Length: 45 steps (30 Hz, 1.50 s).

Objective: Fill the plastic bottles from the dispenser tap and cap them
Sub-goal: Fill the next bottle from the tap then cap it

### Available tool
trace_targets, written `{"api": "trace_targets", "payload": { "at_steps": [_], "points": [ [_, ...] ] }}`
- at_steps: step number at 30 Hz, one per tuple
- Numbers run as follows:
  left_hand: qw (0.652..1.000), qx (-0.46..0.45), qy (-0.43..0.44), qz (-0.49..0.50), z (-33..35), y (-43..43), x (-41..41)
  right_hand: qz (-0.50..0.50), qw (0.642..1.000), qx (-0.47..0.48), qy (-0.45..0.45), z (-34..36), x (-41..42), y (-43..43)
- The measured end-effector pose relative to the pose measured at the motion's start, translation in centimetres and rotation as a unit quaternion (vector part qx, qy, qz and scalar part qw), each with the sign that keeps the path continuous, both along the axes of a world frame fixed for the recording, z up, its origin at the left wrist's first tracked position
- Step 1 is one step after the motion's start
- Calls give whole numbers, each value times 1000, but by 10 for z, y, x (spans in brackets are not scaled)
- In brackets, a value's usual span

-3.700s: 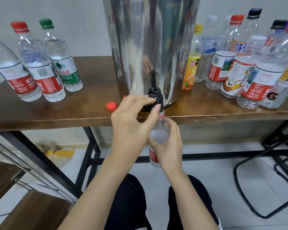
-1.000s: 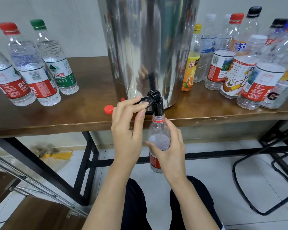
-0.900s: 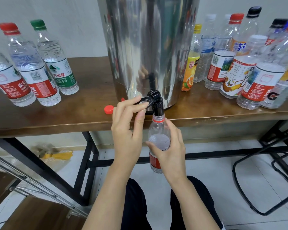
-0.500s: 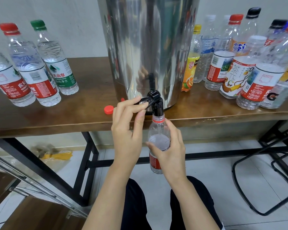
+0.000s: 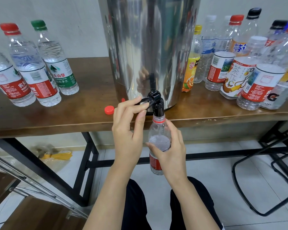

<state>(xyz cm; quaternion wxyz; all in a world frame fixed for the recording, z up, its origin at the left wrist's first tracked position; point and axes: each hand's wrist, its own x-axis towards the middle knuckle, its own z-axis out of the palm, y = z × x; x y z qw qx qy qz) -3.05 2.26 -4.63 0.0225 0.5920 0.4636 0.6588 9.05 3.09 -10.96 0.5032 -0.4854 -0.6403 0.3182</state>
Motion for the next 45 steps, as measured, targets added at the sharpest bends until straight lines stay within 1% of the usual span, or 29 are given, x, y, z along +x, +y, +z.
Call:
{"api": "trace_targets", "payload": {
  "at_steps": [22, 45],
  "points": [
    [1000, 0, -4, -4, 0, -1, 1, 1, 1000, 1, -12, -1, 0, 0],
    [1000, -2, -10, -6, 0, -1, 2, 5, 1000, 3, 0, -4, 3, -2]
  ]
}}
